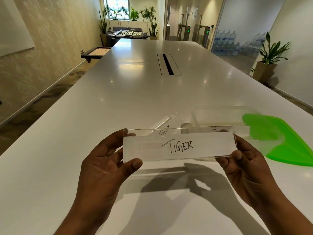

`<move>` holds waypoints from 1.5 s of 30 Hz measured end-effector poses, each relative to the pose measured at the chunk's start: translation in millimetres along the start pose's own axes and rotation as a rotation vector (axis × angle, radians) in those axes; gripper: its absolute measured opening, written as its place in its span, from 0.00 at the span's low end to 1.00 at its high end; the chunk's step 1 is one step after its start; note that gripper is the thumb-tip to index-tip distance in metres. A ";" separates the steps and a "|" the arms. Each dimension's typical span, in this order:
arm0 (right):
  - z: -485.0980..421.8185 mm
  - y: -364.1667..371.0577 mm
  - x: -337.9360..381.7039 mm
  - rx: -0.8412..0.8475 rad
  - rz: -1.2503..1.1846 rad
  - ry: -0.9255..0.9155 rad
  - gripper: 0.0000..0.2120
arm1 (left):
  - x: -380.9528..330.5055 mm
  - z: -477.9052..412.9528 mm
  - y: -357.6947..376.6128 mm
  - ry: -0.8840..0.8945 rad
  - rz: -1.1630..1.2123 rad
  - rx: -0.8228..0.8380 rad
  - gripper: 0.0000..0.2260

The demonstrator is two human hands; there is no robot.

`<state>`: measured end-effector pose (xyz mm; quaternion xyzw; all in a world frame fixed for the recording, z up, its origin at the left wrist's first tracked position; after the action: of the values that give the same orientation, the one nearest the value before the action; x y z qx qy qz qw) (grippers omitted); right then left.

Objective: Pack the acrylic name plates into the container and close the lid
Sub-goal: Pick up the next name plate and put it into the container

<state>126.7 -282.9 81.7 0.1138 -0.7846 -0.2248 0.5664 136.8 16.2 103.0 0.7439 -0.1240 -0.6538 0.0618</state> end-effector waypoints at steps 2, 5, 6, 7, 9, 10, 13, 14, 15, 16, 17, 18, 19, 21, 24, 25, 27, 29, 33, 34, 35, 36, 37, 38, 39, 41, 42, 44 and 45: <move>0.4 0.1 0.2 0.001 -0.001 -0.001 0.38 | 0.8 0.7 -0.4 -0.007 0.005 -0.002 0.32; 1.7 -0.4 -1.3 -0.001 0.000 0.005 0.37 | 0.9 1.4 0.4 -0.011 0.016 0.002 0.32; 2.0 -0.7 -2.0 -0.002 0.002 0.007 0.38 | 0.7 1.6 0.5 -0.011 0.018 0.003 0.31; 2.3 -0.7 -2.2 -0.002 0.007 0.006 0.38 | 0.6 1.9 0.1 -0.010 0.018 0.003 0.31; 2.1 0.5 -1.6 0.009 0.017 0.002 0.38 | 0.4 1.9 -0.7 -0.008 0.016 0.001 0.32; 2.1 1.3 -1.3 0.014 0.023 0.000 0.38 | 0.3 1.9 -1.0 -0.007 0.018 0.003 0.31; 1.8 1.2 -0.2 0.015 0.056 -0.001 0.40 | -0.8 1.9 -0.7 0.003 0.027 0.013 0.31; 1.3 1.6 0.6 0.024 0.072 -0.004 0.40 | -1.2 1.6 -0.5 0.005 0.028 0.014 0.30; 0.8 2.5 1.6 0.040 0.087 -0.007 0.40 | -1.7 1.8 -0.4 0.008 0.029 0.016 0.30; 0.1 3.7 2.8 0.058 0.096 -0.012 0.40 | -2.6 1.6 -0.2 0.011 0.030 0.019 0.30; -0.4 5.1 4.3 0.074 0.098 -0.015 0.41 | -2.9 2.0 0.2 0.013 0.031 0.021 0.30; -0.8 6.3 6.1 0.087 0.098 -0.017 0.42 | -3.2 2.1 0.5 0.013 0.032 0.023 0.30; -1.1 7.9 8.3 0.099 0.100 -0.020 0.43 | -3.2 2.3 0.6 0.013 0.033 0.022 0.30; -2.3 11.8 15.4 0.124 0.118 -0.039 0.43 | -3.9 2.5 0.0 0.016 0.033 0.015 0.30; -8.1 13.9 33.5 0.123 0.207 -0.100 0.43 | -5.3 2.3 0.7 0.039 0.024 0.019 0.28; -11.0 12.0 41.0 0.115 0.260 -0.126 0.42 | -5.5 2.6 1.2 0.042 0.025 0.022 0.26; -18.0 10.5 55.9 0.126 0.368 -0.177 0.35 | -5.4 2.8 4.1 0.043 0.006 0.039 0.27; -22.7 18.5 71.0 0.183 0.499 -0.240 0.23 | -3.5 3.5 8.3 0.038 -0.025 0.065 0.29; -21.4 57.8 87.9 0.412 0.852 -0.329 0.19 | 5.6 4.4 15.4 0.026 -0.100 0.095 0.31; -18.8 68.1 85.7 0.484 0.938 -0.326 0.20 | 7.7 4.3 17.3 0.030 -0.116 0.100 0.32; -15.5 76.0 81.4 0.553 1.016 -0.314 0.22 | 9.8 4.3 18.7 0.034 -0.127 0.104 0.32; -12.2 82.3 76.0 0.616 1.081 -0.297 0.23 | 11.9 3.9 19.7 0.039 -0.135 0.104 0.32; -8.6 87.6 70.1 0.675 1.130 -0.278 0.23 | 13.9 3.5 20.3 0.043 -0.141 0.102 0.33; -5.3 91.9 64.1 0.727 1.171 -0.261 0.24 | 15.4 3.2 20.4 0.046 -0.152 0.099 0.34; -2.5 94.9 59.1 0.770 1.211 -0.246 0.25 | 16.8 2.7 21.7 0.050 -0.167 0.098 0.34; 0.7 98.8 51.1 0.841 1.272 -0.224 0.27 | 18.2 1.8 25.4 0.057 -0.196 0.101 0.34; 1.4 99.9 48.3 0.868 1.291 -0.218 0.27 | 18.6 1.5 27.1 0.061 -0.199 0.105 0.34; 0.6 101.0 44.3 0.898 1.304 -0.209 0.26 | 18.8 1.1 29.7 0.062 -0.197 0.111 0.34; 0.0 100.8 42.7 0.905 1.304 -0.202 0.26 | 19.2 0.8 31.2 0.057 -0.198 0.111 0.34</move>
<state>120.1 -213.4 166.1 -0.1702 -0.7557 0.4827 0.4087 135.0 -18.8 92.4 0.7730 -0.0842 -0.6275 -0.0409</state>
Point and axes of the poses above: each hand's wrist, its own z-axis away from the middle knuckle, its own y-axis out of the palm, x = y × z, the point moved 10 cm from there along -z, towards the middle knuckle, and after that the axes turned 8 degrees about -y, right-handed, at the moved point
